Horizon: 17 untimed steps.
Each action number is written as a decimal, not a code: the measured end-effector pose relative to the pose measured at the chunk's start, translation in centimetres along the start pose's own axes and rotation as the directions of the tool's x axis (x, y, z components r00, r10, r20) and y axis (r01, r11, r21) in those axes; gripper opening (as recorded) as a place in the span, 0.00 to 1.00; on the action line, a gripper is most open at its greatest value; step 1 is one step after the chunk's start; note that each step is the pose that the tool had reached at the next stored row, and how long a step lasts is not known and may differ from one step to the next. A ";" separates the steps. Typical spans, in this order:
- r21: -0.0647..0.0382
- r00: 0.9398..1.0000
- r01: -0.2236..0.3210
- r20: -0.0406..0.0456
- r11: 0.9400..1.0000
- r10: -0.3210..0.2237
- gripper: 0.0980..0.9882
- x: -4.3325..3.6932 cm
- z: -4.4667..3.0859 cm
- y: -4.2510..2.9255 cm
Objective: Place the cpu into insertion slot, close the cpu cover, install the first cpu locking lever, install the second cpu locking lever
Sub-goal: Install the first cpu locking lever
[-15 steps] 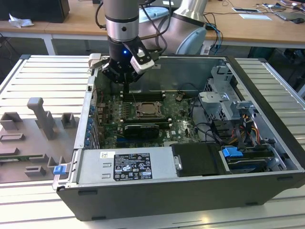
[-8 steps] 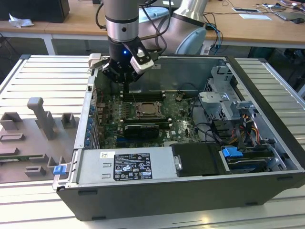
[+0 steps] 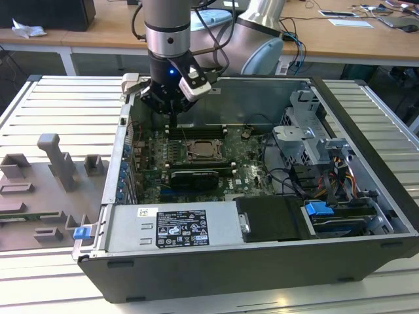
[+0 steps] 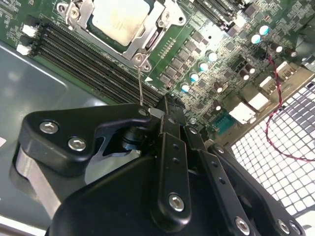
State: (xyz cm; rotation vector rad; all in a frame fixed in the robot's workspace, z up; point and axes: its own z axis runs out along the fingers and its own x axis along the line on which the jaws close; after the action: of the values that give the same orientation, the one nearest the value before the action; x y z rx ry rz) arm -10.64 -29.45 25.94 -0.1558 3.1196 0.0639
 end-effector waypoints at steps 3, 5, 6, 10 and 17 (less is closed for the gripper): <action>0.000 1.000 -0.001 0.000 1.000 0.001 0.01 -0.03 0.07 0.24; 0.000 1.000 -0.001 0.000 1.000 0.001 0.01 -0.34 0.17 0.30; 0.000 1.000 -0.002 0.000 1.000 0.002 0.01 -0.56 0.21 0.30; 0.000 1.000 -0.006 0.000 1.000 0.006 0.01 -2.08 0.36 0.17; 0.000 1.000 -0.015 0.001 1.000 0.015 0.01 -4.75 0.89 -0.12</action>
State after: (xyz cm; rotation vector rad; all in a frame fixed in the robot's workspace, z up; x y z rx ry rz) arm -5.89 -29.06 25.14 -0.1324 3.1203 0.0641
